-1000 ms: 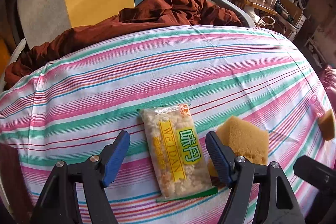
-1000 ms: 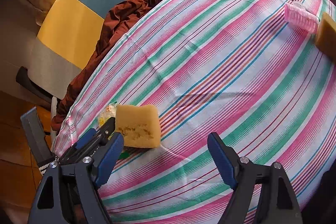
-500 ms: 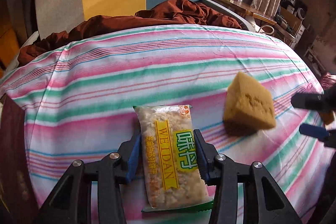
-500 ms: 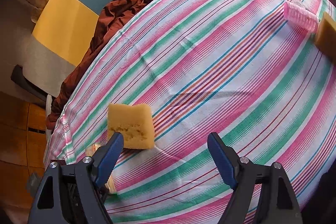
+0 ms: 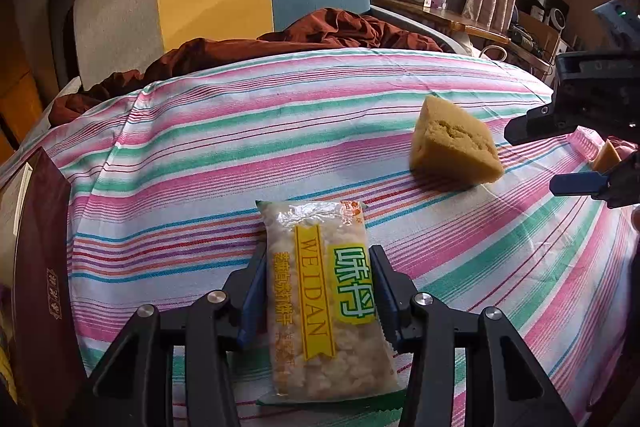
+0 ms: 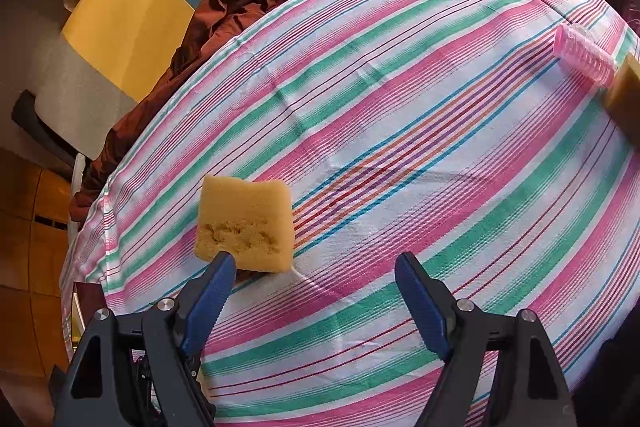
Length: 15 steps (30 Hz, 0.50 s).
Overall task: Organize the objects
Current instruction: 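Grasp the yellow sponge with the right gripper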
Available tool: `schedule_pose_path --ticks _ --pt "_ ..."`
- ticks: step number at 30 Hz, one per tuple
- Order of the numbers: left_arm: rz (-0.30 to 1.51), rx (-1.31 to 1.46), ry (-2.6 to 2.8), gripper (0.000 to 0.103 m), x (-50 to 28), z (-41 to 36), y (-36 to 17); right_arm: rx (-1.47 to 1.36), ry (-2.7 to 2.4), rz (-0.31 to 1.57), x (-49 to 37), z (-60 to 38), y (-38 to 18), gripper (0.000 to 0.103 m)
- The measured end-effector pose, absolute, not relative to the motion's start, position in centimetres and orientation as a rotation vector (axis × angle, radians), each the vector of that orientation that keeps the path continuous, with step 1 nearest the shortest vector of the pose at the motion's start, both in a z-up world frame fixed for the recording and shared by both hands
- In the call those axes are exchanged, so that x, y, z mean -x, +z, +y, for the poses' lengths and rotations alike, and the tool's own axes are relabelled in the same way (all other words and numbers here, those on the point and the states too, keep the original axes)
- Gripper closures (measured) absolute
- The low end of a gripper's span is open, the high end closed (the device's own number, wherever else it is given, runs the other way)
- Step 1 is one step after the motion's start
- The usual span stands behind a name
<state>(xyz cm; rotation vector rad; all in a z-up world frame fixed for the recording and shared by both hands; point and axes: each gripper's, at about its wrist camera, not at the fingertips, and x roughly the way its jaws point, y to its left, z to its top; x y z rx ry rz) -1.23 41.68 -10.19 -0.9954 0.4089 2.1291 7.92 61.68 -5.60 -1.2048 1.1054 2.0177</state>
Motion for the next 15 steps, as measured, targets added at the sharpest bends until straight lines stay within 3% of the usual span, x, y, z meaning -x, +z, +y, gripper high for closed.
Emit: schedule_pose_path --ticks 15 --pt "0.379 0.979 2.130 0.054 1.3 41.5 -10.3 1.259 2.069 0.997 -5.7 60.0 -5.8 0.020"
